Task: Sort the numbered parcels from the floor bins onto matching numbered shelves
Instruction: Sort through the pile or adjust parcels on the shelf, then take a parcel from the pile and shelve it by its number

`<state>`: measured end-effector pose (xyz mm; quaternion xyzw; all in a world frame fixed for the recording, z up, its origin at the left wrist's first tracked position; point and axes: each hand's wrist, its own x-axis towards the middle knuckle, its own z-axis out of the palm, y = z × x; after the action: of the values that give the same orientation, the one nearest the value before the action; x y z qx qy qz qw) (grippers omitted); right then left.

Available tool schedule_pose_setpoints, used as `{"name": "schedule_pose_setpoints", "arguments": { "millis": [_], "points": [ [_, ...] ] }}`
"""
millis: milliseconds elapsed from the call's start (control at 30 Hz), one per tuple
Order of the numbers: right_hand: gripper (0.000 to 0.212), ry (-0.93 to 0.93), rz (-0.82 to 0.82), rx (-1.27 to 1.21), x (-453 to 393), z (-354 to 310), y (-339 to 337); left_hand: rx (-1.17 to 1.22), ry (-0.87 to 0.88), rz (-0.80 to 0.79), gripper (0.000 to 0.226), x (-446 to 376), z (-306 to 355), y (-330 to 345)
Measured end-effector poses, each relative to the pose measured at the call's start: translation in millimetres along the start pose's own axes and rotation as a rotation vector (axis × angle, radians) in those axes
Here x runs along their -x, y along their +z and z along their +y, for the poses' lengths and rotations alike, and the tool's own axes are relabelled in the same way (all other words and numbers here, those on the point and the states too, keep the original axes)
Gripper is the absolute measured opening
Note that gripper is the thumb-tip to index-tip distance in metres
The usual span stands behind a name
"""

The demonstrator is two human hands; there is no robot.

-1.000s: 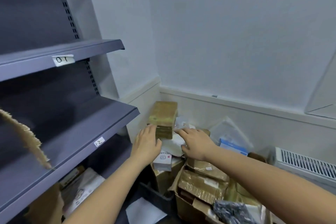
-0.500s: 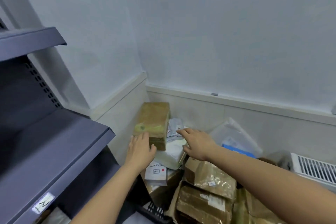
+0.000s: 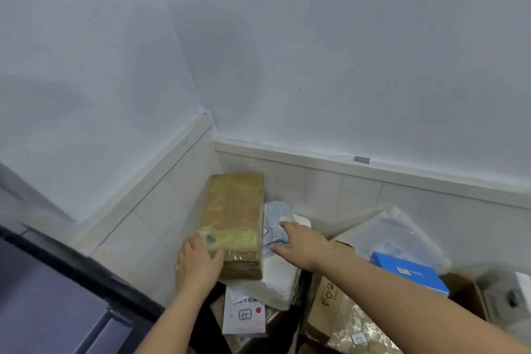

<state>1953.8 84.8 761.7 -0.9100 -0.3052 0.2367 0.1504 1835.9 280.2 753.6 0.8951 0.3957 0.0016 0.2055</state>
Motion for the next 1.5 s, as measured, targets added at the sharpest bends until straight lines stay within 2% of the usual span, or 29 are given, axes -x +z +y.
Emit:
{"name": "schedule_pose_setpoints", "arguments": {
  "millis": [300, 433, 533, 600, 700, 800, 1067, 1233, 1400, 1500],
  "points": [
    [0.101, 0.105, -0.169, -0.456, -83, 10, 47, -0.013, -0.041, 0.045, 0.088, -70, 0, 37],
    [0.095, 0.090, -0.237, -0.671, -103, 13, 60, 0.074, -0.067, -0.016, 0.106, -91, -9, 49],
    [0.117, 0.067, -0.297, -0.797, -115, 11, 64, 0.147, -0.117, -0.058, 0.107, -106, -15, 50],
    [0.124, 0.070, -0.349, -0.822, -119, 7, 65, 0.147, -0.124, -0.085, 0.093, -110, -14, 47],
    [0.113, 0.123, -0.358, -0.869, -115, 2, 63, 0.176, -0.116, -0.098, 0.081, -107, -9, 41],
    [0.101, 0.134, -0.329, -0.881, -104, -2, 54, 0.206, -0.114, -0.090, 0.081, -96, -4, 31],
    [0.092, 0.077, -0.232, -0.921, -48, -8, -6, 0.208, -0.093, 0.026, 0.088, -47, 35, -13],
    [0.101, -0.039, -0.134, -0.937, -7, -8, -51, 0.286, -0.058, 0.107, 0.096, -1, 67, -48],
    [0.121, -0.159, -0.099, -0.864, 46, -4, -96, 0.376, -0.044, 0.211, 0.091, 63, 103, -80],
    [0.125, -0.239, -0.087, -0.856, 80, 3, -120, 0.416, -0.038, 0.256, 0.086, 107, 124, -96]
  ]
}}
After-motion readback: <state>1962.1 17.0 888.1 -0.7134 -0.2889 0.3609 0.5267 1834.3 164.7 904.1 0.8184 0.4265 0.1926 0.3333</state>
